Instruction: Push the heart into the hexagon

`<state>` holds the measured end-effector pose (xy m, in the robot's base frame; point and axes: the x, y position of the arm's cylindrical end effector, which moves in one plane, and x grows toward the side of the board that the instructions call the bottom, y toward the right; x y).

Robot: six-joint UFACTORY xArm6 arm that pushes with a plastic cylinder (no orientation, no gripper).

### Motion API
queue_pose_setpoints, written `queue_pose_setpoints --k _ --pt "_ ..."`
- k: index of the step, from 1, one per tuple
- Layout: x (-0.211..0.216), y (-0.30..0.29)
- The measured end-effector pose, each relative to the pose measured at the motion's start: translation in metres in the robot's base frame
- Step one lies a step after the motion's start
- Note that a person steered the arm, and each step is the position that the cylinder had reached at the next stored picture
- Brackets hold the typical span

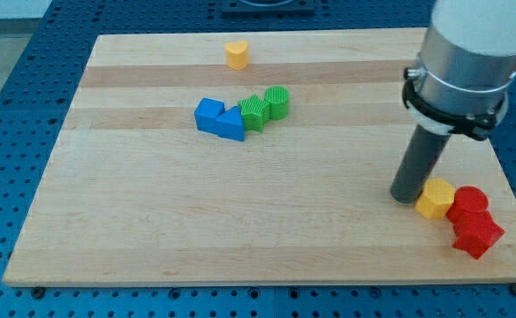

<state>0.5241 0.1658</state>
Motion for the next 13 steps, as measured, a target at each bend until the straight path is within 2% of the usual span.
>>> queue_pose_setpoints --k 2,3,7,8,10,12,13 --pt "-0.006 -0.005" --pt "-0.055 -0.034" --pt "-0.312 -0.137" --pt "-0.332 -0.163" --pt "-0.326 -0.246" --pt "-0.322 -0.238" --pt "-0.299 -0.215"
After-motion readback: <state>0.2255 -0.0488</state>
